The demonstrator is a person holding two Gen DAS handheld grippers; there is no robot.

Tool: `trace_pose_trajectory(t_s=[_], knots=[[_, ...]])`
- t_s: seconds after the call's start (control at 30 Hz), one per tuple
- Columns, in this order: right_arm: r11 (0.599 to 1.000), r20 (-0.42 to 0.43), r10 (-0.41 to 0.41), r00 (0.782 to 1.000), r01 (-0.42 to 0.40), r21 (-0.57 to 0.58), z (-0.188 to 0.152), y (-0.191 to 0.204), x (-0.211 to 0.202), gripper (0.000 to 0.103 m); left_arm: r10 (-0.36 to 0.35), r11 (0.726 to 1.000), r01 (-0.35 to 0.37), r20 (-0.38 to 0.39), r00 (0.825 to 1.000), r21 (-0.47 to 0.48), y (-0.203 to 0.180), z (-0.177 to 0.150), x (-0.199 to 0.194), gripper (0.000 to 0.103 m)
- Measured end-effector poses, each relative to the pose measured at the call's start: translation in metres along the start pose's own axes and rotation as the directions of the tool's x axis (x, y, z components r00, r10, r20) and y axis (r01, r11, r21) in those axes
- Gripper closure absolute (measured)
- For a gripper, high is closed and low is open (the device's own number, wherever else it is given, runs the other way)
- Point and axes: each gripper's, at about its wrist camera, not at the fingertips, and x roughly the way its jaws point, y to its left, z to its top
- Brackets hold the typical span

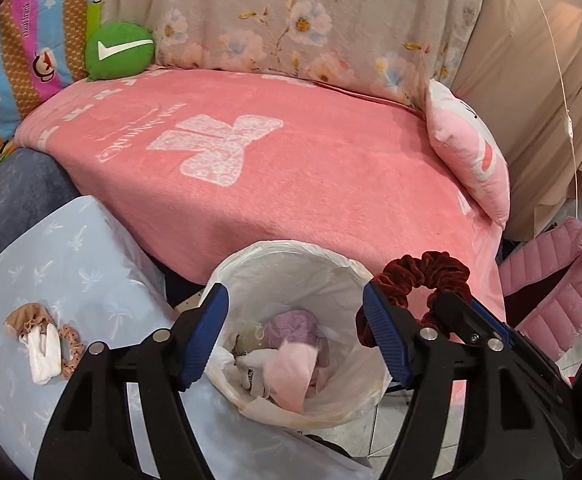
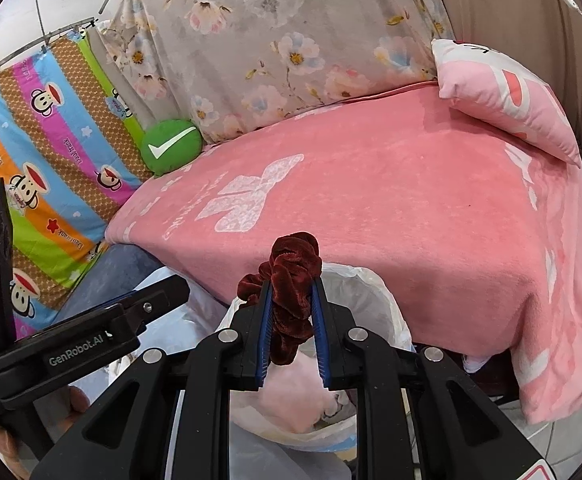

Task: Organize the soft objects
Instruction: 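Carry the pink cloth and red scrunchie over the wastebasket and open both grippers, then move both open grippers back over the table toward the grey pouch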

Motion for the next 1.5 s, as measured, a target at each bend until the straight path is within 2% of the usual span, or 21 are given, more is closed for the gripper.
trace_pose_trajectory(t_s=[0.3, 0.57, 0.7, 1.23, 1.4, 1.5], knots=[[1.000, -0.002, 0.008, 1.000, -0.008, -0.030, 0.001, 0.018, 0.011, 0.076, 0.042, 0.997, -0.042, 0.002, 0.999, -0.057, 0.026, -0.005, -0.004, 0.036], [0.997, -0.033, 0.031, 0.999, -0.034, -0.067, -0.006, 0.039, 0.014, 0.075, 0.072, 0.991, -0.071, 0.006, 0.997, -0.110, 0.049, -0.014, -0.011, 0.036], [0.995, -0.040, 0.042, 0.998, -0.045, -0.087, -0.011, 0.051, 0.014, 0.067, 0.081, 0.987, -0.079, 0.006, 0.997, -0.141, 0.059, -0.019, -0.015, 0.036], [0.984, -0.100, 0.081, 0.992, -0.096, -0.152, -0.037, 0.093, 0.015, 0.065, 0.168, 0.958, -0.170, -0.028, 0.985, -0.230, 0.105, -0.054, -0.031, 0.036], [0.978, -0.128, 0.087, 0.988, -0.109, -0.176, -0.049, 0.107, 0.018, 0.064, 0.188, 0.943, -0.193, -0.046, 0.981, -0.270, 0.123, -0.069, -0.037, 0.026], [0.974, -0.144, 0.091, 0.985, -0.118, -0.194, -0.057, 0.116, 0.019, 0.064, 0.198, 0.930, -0.209, -0.070, 0.978, -0.301, 0.136, -0.080, -0.038, 0.025]])
